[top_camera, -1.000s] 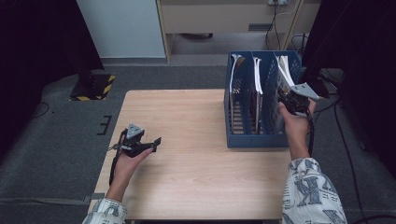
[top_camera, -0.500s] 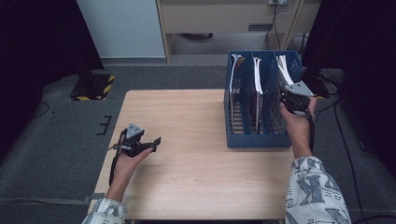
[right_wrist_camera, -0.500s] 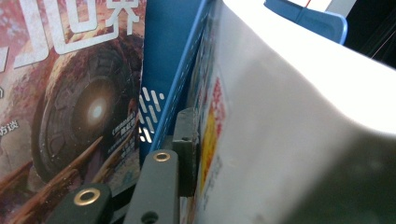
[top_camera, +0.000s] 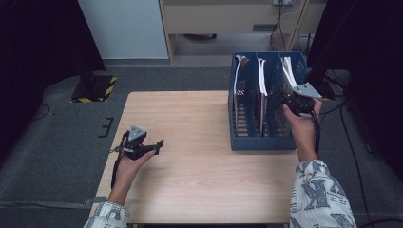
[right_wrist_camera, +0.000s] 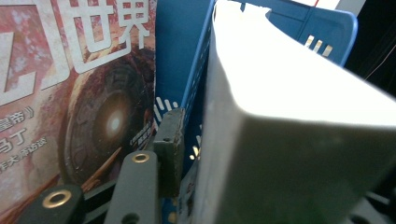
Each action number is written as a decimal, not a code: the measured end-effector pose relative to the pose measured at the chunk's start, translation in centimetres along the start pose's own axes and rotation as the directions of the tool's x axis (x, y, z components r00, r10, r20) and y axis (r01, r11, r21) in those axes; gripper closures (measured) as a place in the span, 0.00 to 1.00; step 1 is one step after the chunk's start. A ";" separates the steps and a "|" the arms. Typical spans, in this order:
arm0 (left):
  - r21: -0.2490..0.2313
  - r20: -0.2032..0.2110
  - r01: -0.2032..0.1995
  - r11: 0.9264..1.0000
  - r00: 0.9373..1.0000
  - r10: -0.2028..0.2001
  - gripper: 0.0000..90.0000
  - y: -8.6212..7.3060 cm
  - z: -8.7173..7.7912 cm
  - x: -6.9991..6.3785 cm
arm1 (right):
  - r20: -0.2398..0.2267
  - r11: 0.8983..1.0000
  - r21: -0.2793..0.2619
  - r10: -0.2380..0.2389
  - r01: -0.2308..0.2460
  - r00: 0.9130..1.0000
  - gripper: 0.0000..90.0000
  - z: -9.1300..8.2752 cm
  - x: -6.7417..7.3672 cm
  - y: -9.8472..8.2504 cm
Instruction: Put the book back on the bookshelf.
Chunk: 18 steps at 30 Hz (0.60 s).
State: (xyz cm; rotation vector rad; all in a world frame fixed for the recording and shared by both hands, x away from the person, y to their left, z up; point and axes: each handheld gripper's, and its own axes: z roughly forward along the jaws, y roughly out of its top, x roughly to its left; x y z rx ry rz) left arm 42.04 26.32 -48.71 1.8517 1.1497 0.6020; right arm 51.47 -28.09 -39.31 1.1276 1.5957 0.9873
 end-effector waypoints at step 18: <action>0.005 0.000 -0.007 1.000 1.000 0.007 0.17 0.0 0.0 -0.1 | -0.029 0.994 -0.001 0.108 -0.109 0.994 0.19 -1.2 0.1 -0.8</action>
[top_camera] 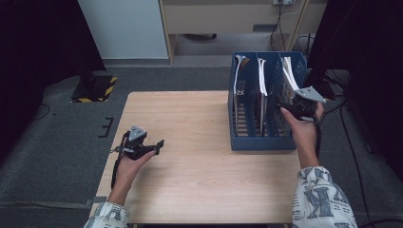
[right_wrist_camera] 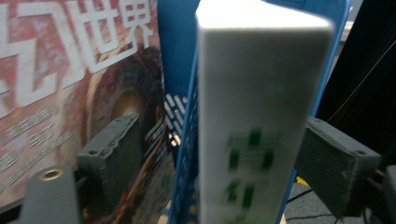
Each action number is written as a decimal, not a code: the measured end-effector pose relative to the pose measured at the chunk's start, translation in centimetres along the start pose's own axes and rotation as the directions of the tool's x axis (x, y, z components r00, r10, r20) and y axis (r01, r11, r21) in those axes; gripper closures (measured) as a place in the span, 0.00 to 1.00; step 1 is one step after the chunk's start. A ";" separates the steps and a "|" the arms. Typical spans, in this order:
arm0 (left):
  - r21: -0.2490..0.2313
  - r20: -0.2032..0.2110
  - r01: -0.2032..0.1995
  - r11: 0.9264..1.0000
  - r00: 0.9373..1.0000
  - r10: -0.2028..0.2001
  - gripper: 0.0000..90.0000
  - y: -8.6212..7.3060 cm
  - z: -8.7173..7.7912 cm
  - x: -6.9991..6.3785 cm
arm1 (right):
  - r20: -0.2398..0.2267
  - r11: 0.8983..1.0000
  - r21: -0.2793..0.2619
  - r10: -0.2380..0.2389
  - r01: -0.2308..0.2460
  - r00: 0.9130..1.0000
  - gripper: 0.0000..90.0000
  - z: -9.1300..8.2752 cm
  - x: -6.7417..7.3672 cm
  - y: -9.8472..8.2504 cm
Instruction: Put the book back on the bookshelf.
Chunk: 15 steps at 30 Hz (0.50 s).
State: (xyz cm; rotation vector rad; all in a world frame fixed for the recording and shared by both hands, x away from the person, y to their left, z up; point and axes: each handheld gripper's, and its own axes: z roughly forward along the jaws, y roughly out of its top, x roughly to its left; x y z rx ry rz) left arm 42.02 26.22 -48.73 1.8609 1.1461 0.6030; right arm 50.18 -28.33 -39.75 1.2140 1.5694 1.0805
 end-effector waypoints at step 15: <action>0.006 -0.001 -0.004 1.000 1.000 0.004 0.17 -0.1 0.1 0.0 | -0.048 0.999 0.012 0.032 -0.031 0.998 0.10 -2.6 0.1 -1.4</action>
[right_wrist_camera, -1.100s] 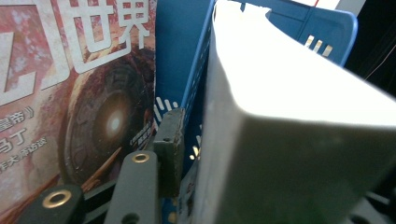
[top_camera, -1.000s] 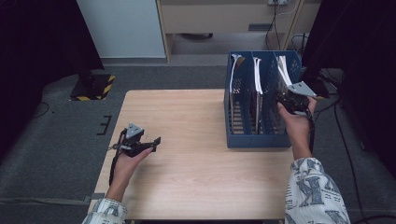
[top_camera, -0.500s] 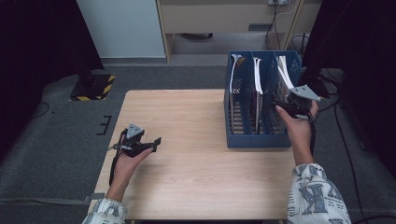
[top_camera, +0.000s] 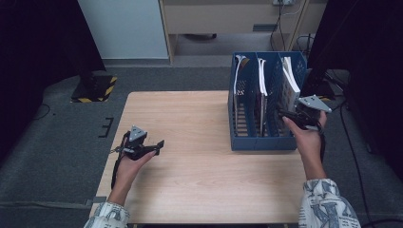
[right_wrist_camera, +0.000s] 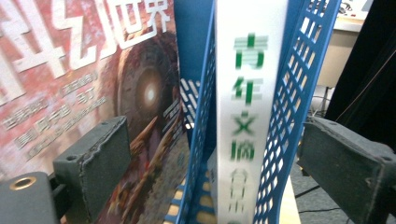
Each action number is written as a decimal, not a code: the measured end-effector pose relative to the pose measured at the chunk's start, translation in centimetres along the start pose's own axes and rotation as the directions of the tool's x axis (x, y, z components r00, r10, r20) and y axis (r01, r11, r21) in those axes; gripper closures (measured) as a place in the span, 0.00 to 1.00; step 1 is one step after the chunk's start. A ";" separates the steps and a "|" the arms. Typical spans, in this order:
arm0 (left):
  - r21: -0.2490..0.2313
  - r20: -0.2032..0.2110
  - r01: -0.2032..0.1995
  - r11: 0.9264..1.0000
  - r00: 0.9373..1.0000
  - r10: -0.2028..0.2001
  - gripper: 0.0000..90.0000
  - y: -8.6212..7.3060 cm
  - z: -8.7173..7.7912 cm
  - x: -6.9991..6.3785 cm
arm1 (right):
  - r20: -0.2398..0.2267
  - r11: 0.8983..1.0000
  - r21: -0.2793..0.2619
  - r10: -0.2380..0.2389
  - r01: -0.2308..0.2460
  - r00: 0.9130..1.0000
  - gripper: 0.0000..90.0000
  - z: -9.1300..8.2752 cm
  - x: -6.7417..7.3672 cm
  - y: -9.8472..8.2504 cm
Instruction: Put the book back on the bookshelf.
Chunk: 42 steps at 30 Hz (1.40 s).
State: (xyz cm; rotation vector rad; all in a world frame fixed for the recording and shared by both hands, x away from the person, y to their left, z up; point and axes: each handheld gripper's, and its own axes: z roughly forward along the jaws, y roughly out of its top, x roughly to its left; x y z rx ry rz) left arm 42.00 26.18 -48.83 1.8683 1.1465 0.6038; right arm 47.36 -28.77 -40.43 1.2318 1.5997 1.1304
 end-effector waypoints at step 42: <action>0.030 0.011 -0.014 0.999 1.000 0.014 0.16 -0.4 0.3 -0.2 | -0.063 0.999 0.003 0.035 -0.035 0.997 0.07 -4.9 2.3 -4.1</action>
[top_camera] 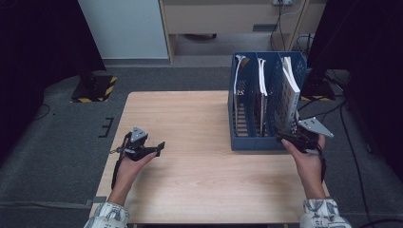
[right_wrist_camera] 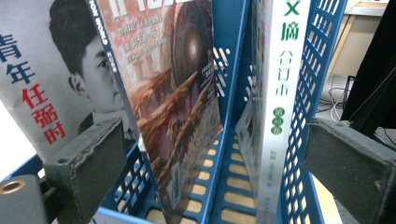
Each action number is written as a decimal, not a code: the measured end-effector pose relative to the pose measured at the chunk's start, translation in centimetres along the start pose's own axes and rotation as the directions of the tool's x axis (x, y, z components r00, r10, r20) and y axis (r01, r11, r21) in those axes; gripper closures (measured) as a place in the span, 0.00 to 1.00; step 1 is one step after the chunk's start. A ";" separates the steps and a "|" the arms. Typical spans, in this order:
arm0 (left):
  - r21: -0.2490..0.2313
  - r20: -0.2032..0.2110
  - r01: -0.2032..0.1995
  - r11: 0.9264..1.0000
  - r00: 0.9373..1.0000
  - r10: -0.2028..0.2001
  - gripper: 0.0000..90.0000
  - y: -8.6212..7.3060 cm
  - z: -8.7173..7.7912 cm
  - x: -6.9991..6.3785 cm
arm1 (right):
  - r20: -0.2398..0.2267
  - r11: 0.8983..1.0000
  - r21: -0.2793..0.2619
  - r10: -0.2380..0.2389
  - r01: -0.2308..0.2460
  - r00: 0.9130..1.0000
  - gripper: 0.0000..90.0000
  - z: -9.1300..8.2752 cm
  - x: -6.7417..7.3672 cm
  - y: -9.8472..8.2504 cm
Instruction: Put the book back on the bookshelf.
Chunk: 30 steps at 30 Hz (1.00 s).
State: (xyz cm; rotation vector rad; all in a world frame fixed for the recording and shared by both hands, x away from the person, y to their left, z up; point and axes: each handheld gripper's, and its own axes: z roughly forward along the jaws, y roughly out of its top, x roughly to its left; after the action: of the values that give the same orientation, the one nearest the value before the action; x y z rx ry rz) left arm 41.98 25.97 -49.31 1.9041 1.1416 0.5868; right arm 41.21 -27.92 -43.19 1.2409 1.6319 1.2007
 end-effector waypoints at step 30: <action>0.058 0.006 -0.009 0.998 1.000 0.008 0.10 -0.7 0.6 -0.1 | -0.124 0.997 0.078 -0.005 0.015 0.992 0.04 -1.0 3.8 -2.5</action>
State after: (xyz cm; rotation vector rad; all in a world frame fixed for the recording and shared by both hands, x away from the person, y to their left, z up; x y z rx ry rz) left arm 41.98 25.80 -50.20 1.9600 1.1586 0.5573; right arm 38.67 -24.69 -45.38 1.2260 1.7895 1.2389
